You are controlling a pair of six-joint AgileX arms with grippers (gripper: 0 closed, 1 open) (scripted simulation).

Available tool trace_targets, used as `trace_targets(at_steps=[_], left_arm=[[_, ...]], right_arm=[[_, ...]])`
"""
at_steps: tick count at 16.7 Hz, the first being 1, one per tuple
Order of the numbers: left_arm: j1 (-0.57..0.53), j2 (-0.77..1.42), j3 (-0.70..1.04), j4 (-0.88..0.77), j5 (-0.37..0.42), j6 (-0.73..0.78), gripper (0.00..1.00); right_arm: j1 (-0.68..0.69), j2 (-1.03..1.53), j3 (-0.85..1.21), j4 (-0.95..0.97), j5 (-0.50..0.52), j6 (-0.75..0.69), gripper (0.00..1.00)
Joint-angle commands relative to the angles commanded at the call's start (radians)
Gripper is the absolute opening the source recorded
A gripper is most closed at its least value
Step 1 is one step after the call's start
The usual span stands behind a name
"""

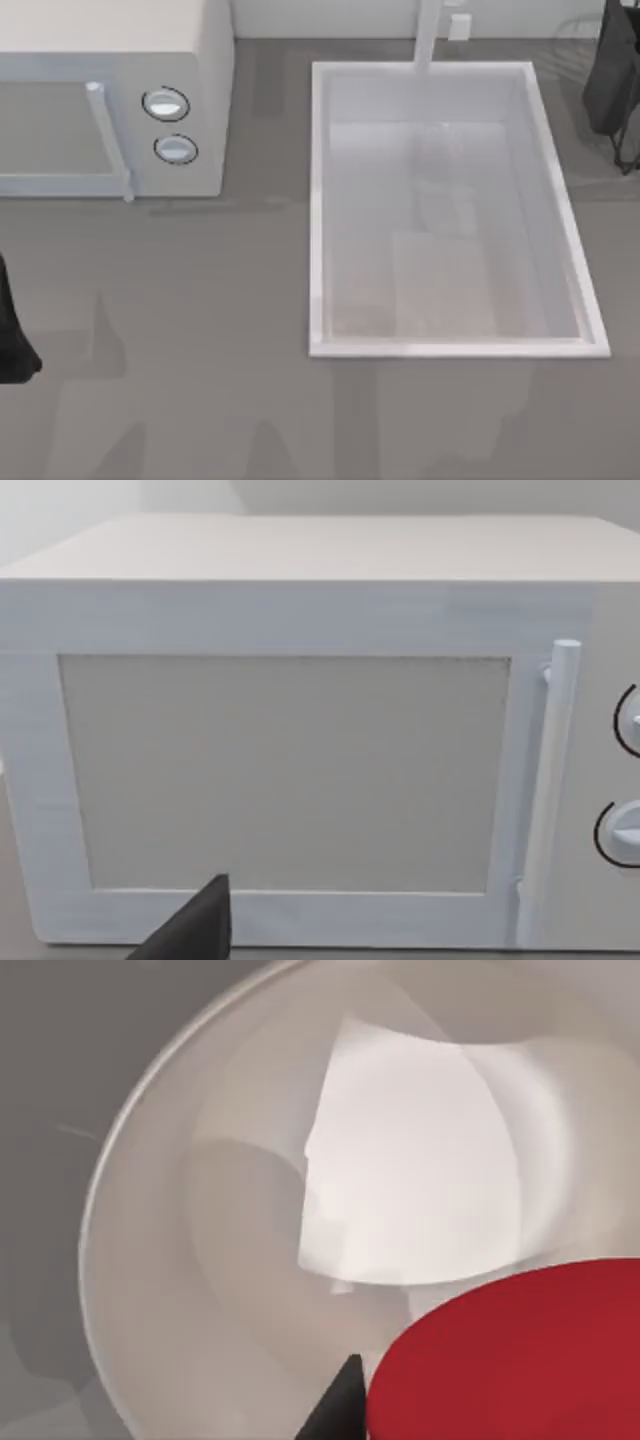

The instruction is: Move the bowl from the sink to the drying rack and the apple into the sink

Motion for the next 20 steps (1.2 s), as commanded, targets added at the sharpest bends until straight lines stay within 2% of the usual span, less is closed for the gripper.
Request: trace_targets(at_steps=[5, 10, 14, 20], left_arm=[[0.0, 0.0, 0.0, 0.0, 0.0, 0.0, 1.0], [0.0, 0.0, 0.0, 0.0, 0.0, 0.0, 1.0], [0.0, 0.0, 0.0, 0.0, 0.0, 0.0, 1.0], [0.0, 0.0, 0.0, 0.0, 0.0, 0.0, 1.0]], right_arm=[[0.002, -0.032, 0.042, -0.054, 0.0, 0.0, 0.0], [0.057, -0.019, 0.041, 0.01, 0.018, 0.012, 0.0], [0.216, 0.011, 0.032, 0.237, 0.087, 0.053, 0.0], [0.522, 0.076, -0.037, 0.791, 0.259, 0.147, 0.0]])
